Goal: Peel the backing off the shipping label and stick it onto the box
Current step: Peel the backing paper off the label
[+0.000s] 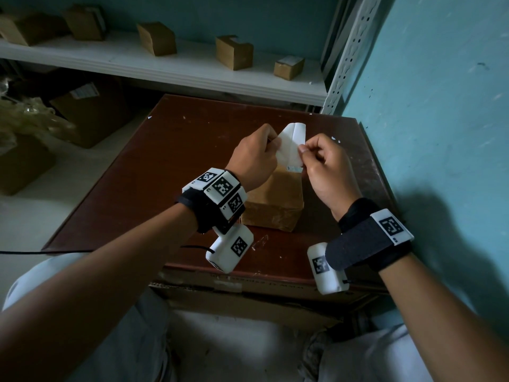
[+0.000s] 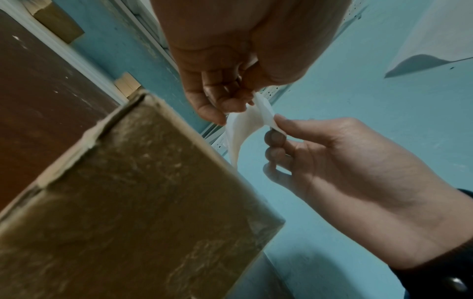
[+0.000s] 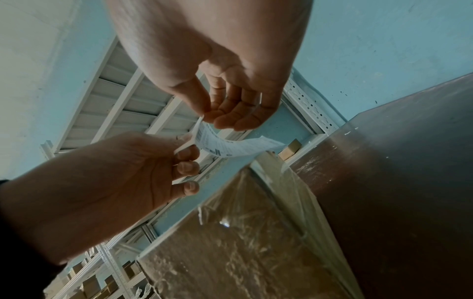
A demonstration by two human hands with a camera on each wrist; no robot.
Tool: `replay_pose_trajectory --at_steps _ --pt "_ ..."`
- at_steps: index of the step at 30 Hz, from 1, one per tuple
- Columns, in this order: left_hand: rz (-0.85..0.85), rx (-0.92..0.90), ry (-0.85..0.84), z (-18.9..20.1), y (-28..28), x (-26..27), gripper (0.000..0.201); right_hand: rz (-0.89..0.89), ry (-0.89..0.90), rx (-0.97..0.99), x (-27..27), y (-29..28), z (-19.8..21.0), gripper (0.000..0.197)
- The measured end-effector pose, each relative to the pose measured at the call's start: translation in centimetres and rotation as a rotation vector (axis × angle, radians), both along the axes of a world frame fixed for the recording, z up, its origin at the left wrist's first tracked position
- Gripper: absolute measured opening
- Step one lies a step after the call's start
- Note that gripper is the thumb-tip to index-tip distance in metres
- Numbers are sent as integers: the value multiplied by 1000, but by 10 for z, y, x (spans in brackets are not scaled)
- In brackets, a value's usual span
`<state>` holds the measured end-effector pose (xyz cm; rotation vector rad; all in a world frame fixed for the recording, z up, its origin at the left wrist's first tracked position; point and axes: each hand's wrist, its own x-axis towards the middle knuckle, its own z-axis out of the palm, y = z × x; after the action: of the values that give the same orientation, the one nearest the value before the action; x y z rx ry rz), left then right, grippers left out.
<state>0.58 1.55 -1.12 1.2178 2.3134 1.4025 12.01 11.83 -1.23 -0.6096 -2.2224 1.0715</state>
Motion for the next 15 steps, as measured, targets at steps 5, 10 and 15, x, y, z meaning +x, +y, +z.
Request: replay_pose_trajectory --at_steps 5,10,15 --pt "3 -3 -2 0 0 -1 11 5 5 -7 -1 0 0 15" --pt "4 -6 -6 -1 0 -1 10 3 8 5 -1 1 -1 16" --pt "5 -5 -13 0 0 -2 10 7 17 -1 -1 2 -2 16"
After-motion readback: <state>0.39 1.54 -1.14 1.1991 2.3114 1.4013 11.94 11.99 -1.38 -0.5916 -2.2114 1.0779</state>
